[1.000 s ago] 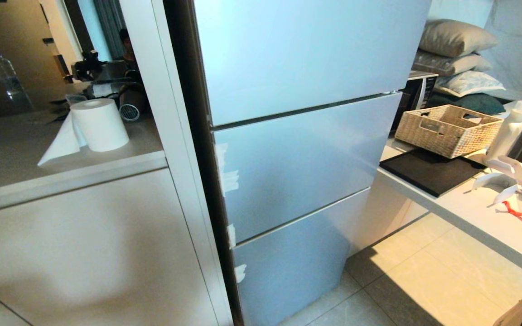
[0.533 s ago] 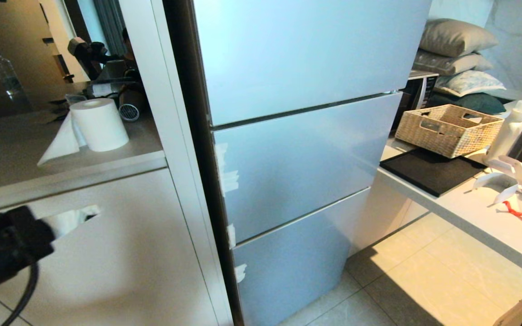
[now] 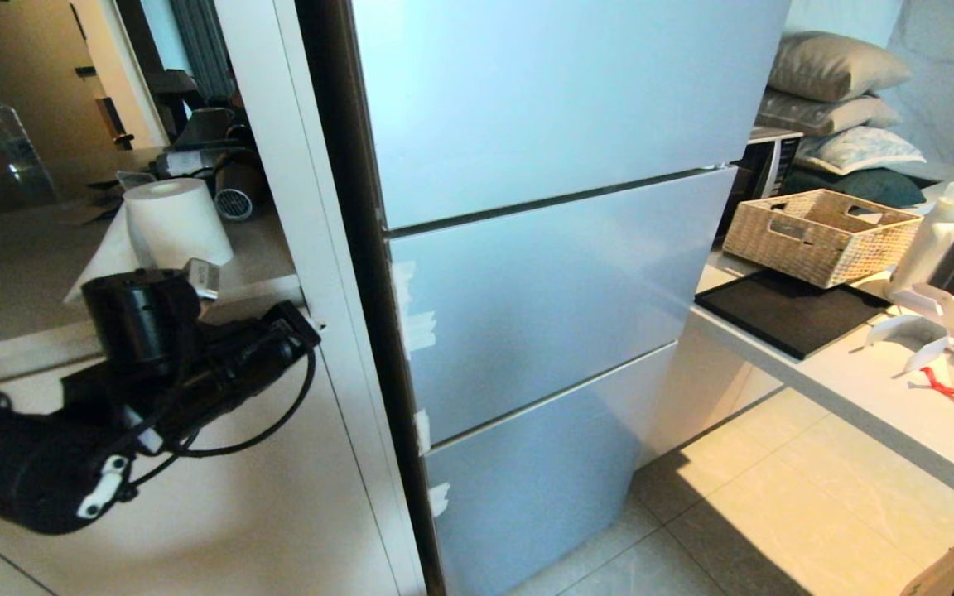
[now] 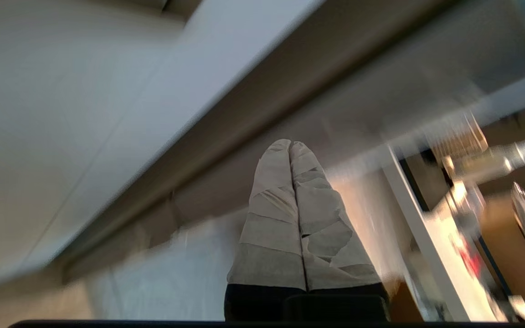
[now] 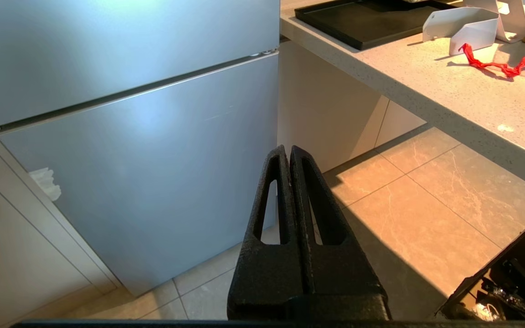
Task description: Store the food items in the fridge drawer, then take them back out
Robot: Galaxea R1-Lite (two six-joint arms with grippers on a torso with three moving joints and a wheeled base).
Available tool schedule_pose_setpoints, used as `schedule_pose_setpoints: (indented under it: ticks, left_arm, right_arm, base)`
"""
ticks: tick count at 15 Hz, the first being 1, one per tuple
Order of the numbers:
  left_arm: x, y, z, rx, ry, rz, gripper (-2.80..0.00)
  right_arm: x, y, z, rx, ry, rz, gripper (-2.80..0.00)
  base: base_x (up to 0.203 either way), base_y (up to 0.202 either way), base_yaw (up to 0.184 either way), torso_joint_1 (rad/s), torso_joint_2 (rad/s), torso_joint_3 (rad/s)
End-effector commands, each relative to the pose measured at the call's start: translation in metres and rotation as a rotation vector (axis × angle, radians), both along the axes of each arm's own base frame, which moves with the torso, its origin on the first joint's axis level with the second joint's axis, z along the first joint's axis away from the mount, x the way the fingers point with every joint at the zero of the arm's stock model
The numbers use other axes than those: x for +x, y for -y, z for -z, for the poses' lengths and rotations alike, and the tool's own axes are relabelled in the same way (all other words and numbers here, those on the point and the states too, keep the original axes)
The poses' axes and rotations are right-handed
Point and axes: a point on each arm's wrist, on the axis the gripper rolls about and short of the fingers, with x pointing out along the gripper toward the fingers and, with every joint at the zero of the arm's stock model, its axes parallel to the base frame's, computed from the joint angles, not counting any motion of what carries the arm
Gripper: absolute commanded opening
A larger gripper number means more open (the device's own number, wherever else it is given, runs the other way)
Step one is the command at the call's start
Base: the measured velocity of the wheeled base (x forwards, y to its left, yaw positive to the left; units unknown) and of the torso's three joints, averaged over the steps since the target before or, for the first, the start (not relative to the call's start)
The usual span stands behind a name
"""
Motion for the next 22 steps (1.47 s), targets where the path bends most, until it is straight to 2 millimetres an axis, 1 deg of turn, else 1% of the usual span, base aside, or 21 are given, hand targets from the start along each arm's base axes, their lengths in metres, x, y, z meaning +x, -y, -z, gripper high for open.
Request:
schedule_pose_setpoints:
  ticks: [1,2,4,6,7,13,15,17,22]
  left_arm:
    - [0.034,0.025,0.027,-0.001,-0.001,0.022,-2.8]
    - [0.039,0.033,0.028,-0.002,0.012,0.022,-2.8]
    - [0.05,0.043,0.031,-0.003,0.024,0.017,-2.8]
    - [0.061,0.048,0.03,-0.009,0.044,0.01,-2.8]
    - [0.063,0.051,0.029,-0.012,0.053,0.007,-2.8]
    - [0.063,0.067,0.028,-0.016,0.063,0.043,-2.8]
    - [0.062,0.068,0.028,-0.017,0.063,0.048,-2.8]
    - [0.055,0.075,0.029,-0.02,0.054,0.073,-2.8]
    - [0.04,0.076,0.028,-0.02,0.036,0.126,-2.8]
  right_arm:
    - [0.0,0.0,0.0,0.001,0.0,0.0,-2.8]
    - [0.0,0.0,0.0,0.001,0.0,0.0,-2.8]
    - [0.0,0.0,0.0,0.0,-0.002,0.0,-2.8]
    - [0.0,0.0,0.0,0.0,0.0,0.0,-2.8]
    - [0.0,0.0,0.0,0.001,0.0,0.0,-2.8]
    - [0.0,0.0,0.0,0.001,0.0,0.0,-2.8]
    - [0.0,0.0,0.0,-0.001,-0.001,0.0,-2.8]
    - [0.0,0.0,0.0,0.001,0.0,0.0,-2.8]
    - [0.0,0.0,0.0,0.0,0.001,0.0,-2.8]
  base:
    - [0.0,0.0,0.0,0.0,0.0,0.0]
    - [0.0,0.0,0.0,0.0,0.0,0.0]
    - [0.0,0.0,0.0,0.0,0.0,0.0]
    - [0.0,0.0,0.0,0.0,0.0,0.0]
    - [0.0,0.0,0.0,0.0,0.0,0.0]
    - [0.0,0.0,0.0,0.0,0.0,0.0]
    - [0.0,0.0,0.0,0.0,0.0,0.0]
    - [0.0,0.0,0.0,0.0,0.0,0.0]
    - [0.0,0.0,0.0,0.0,0.0,0.0]
